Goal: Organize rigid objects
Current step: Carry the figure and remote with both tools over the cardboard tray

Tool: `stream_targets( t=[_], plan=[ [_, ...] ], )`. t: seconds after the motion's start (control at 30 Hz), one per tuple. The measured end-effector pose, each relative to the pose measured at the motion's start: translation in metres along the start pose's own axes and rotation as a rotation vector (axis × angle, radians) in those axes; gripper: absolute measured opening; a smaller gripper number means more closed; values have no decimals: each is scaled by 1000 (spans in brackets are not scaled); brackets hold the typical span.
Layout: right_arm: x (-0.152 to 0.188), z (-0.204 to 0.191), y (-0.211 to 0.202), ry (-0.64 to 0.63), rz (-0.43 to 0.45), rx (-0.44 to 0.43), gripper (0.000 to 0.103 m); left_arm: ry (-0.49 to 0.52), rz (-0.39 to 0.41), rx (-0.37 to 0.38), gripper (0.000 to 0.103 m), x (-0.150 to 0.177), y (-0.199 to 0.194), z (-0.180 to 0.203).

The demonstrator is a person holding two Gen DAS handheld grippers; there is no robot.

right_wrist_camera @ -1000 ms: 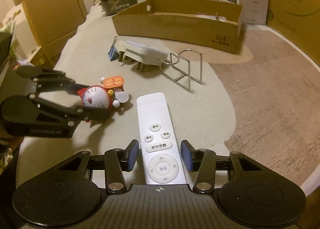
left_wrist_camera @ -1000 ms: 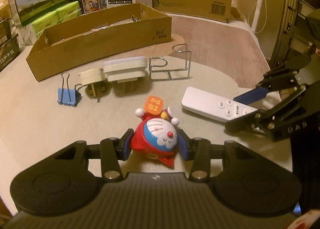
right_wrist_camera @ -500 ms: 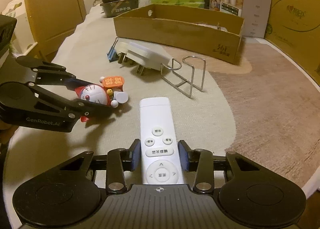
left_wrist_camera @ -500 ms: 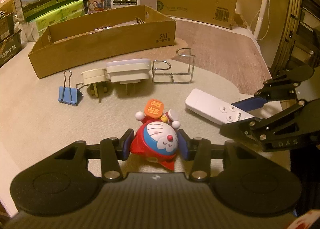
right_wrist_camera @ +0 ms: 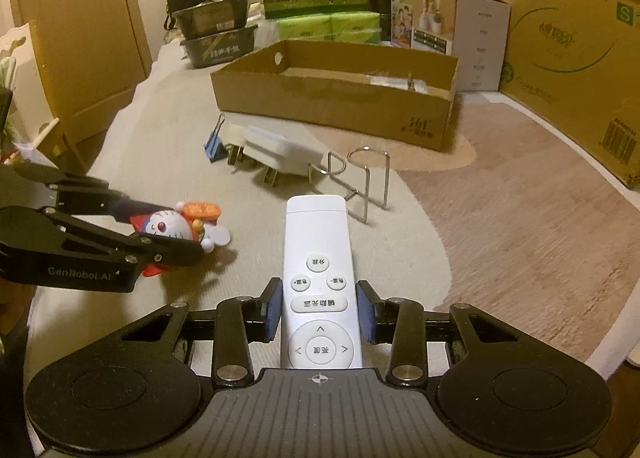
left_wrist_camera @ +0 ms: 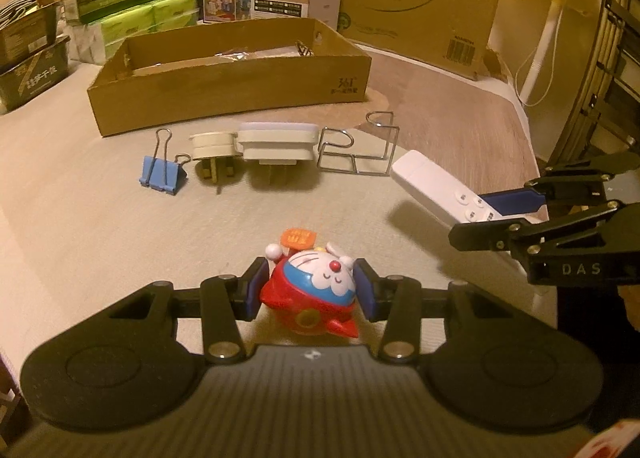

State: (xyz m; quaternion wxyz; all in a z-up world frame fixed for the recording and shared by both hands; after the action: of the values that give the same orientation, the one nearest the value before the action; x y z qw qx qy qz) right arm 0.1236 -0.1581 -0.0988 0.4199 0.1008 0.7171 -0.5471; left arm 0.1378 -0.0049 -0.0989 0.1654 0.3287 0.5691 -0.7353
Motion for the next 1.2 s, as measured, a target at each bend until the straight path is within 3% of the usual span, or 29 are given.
stream_targets(
  t=[0.43, 1.2],
  plan=[
    [-9, -3, -21, 26, 37, 14, 39, -47, 18, -22, 42, -2, -22, -2],
    [-42, -2, -43, 75, 79, 64, 39, -141, 116, -96, 42, -52, -52, -10]
  ],
)
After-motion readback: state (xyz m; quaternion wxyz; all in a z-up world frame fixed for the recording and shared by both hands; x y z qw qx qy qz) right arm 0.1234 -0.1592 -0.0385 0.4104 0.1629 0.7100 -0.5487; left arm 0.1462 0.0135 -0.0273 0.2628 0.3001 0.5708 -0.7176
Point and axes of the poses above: each gripper's, at about its wrist camera, not at the fingertips, and y roughly the way its jaws point, z to its right, x to its underside, the point moved 7 cm from there along y, roughly the way its jaws point, and after that the axes turned 5 degrees about -y, right-handed, at the moved point
